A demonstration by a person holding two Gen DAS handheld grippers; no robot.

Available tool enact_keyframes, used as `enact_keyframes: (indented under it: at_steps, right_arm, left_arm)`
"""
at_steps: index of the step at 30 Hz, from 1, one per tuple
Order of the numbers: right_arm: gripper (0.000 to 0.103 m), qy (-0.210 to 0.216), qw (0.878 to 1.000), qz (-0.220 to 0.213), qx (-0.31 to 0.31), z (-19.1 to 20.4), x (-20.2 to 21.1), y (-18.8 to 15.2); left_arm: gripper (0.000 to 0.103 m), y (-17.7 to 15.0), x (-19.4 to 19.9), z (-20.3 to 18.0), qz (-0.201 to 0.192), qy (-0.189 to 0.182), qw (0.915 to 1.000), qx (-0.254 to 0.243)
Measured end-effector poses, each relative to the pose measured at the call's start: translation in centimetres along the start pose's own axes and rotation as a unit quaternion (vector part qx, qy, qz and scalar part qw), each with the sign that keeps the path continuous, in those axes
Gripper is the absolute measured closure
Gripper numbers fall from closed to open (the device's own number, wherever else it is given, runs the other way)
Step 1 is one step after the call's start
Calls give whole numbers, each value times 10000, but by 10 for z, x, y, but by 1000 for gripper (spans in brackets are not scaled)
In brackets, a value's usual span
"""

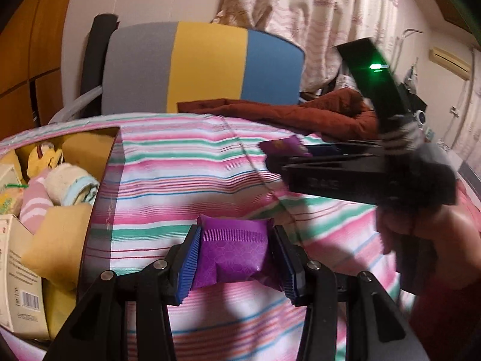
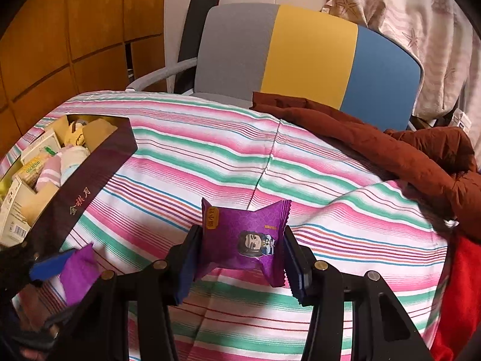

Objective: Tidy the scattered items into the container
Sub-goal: 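Carry both purple sachets over the tray and open both grippers to drop them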

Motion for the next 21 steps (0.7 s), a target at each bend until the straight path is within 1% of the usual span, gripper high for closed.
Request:
enact_keyframes:
  at_steps: [4, 7, 13, 18, 21]
  right_arm:
    - [51, 196, 9996, -169, -66, 0, 6, 3]
    - [51, 288, 9992, -262, -48, 5, 9, 3]
    - [51, 453, 9976, -490, 208, 20, 15, 5]
    - [51, 917, 9926, -658, 438, 38, 21, 6]
    - [51, 1065, 9895, -650, 725, 55, 24, 6]
  left_arm:
    - [55, 1, 22, 3, -240, -23, 9996, -128]
    - [55, 1, 35, 11, -327, 28, 9994, -140]
    - [55, 3, 51, 34, -321, 221, 9992, -29]
    - [55, -3, 65, 54, -350, 368, 9987, 77]
    - [55, -7, 76, 72, -381, 516, 9978, 151]
Point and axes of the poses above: each gripper's, at about its wrist camera, not at the fingertips, and x roughly against the way its jaws point, z to its left, y to its top, the point moved 1 cm from there along -x, roughly the way its jaws point, and after that the axes turned 13 degrees about y, right-handed, at the moved point
